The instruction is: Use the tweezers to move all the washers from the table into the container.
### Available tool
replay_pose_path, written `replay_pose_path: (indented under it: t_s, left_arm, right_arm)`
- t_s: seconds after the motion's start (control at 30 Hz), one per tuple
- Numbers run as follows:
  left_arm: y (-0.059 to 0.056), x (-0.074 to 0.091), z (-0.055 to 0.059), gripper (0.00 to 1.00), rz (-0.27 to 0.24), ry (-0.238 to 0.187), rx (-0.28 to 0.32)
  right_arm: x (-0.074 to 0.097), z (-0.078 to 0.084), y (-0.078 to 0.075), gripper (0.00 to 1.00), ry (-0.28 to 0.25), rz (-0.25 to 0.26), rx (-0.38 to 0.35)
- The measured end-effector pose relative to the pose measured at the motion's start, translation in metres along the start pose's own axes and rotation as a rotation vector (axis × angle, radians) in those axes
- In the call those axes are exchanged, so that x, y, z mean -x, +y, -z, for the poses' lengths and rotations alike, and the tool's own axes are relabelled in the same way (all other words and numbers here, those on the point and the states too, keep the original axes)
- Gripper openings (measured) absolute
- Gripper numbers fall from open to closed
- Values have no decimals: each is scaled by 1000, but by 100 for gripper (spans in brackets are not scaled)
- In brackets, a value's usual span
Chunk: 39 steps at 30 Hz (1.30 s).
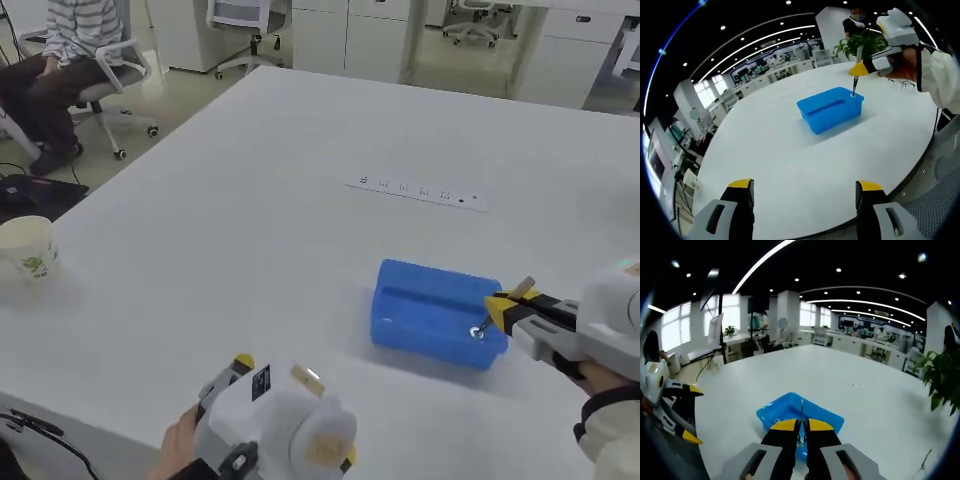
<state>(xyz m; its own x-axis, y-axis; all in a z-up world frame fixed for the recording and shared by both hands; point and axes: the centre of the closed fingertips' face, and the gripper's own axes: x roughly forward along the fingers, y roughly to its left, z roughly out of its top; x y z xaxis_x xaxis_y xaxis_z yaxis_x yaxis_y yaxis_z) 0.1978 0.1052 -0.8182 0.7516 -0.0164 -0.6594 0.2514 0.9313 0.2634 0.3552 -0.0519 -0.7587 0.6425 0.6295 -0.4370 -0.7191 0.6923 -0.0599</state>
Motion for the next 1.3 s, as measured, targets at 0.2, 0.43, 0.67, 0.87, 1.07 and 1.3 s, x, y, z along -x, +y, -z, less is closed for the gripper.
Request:
replay_pose_path:
  t_s: [0.2, 0.43, 0.67, 0.87, 1.07, 1.3]
  left_arm:
    - [1, 0, 2, 85, -2, 10, 3]
    - [1, 0, 4, 85, -4, 23, 1]
    - [2, 0, 3, 85, -7, 19, 5]
    - [-5, 2, -3, 79, 54, -3, 48]
    - [-12, 8, -11, 68, 132, -21, 94]
    - [-24, 23, -57, 57, 299, -121, 165]
  right_arm:
    - [-10, 7, -1, 2, 23, 7, -5]
    - [-18, 15, 0, 2, 45, -2, -24]
    - [-18, 18, 0, 2, 41, -6, -59]
    - [-10, 5, 4, 2, -4, -23, -89]
    - [12, -9, 17, 2, -60, -43, -61]
    - [36, -21, 37, 3, -91, -142, -73]
